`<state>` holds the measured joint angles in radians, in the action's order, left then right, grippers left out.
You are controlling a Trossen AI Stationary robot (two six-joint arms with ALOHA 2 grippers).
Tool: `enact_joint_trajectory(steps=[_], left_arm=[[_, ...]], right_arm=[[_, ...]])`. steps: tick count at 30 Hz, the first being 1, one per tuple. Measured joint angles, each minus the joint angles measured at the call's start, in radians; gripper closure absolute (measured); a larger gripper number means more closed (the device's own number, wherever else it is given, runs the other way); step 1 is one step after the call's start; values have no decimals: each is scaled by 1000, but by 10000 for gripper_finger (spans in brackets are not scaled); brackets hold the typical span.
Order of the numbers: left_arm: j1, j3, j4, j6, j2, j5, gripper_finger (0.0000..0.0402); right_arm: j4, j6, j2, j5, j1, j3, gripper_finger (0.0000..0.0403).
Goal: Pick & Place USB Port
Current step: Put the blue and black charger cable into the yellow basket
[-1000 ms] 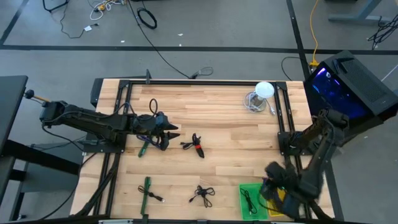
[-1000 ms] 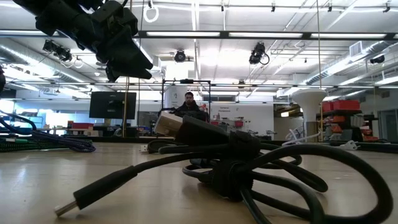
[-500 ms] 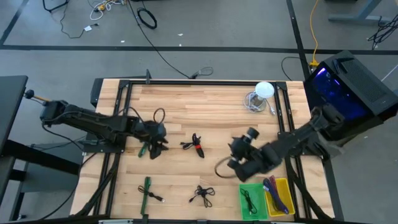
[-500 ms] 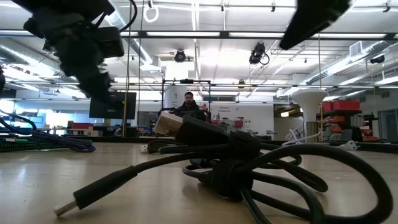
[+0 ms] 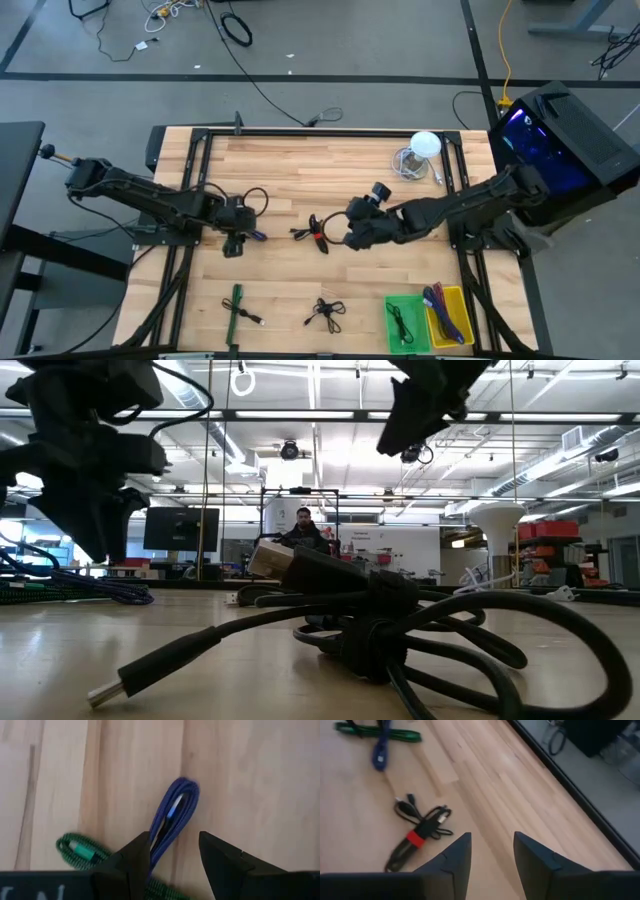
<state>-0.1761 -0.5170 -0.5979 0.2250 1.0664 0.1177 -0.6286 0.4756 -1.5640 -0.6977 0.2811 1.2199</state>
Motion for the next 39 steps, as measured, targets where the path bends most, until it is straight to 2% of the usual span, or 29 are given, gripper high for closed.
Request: enact_joint_trajectory(steps=[7, 14, 20, 23, 27, 34, 39], left_arm=[[-1, 0, -25, 26, 36, 33, 225], [0, 0, -21, 51, 186, 112, 225], [-1, -5, 1, 56, 264, 125, 229], [-1, -11, 2, 56, 269, 117, 267], [0, -52, -12, 40, 277, 142, 373], [-1, -190, -34, 7, 275, 200, 377], [0, -342, -81, -30, 258, 352, 377]], right_arm=[[122, -100, -20, 37, -21, 0, 256], [162, -147, -43, 69, -41, -1, 256], [169, -167, -52, 113, -56, 0, 256], [176, -175, -61, 114, -63, 1, 256], [180, -177, -69, 122, -72, 0, 256], [187, -177, -72, 150, -78, 0, 256], [206, -191, -72, 150, -84, 0, 256]])
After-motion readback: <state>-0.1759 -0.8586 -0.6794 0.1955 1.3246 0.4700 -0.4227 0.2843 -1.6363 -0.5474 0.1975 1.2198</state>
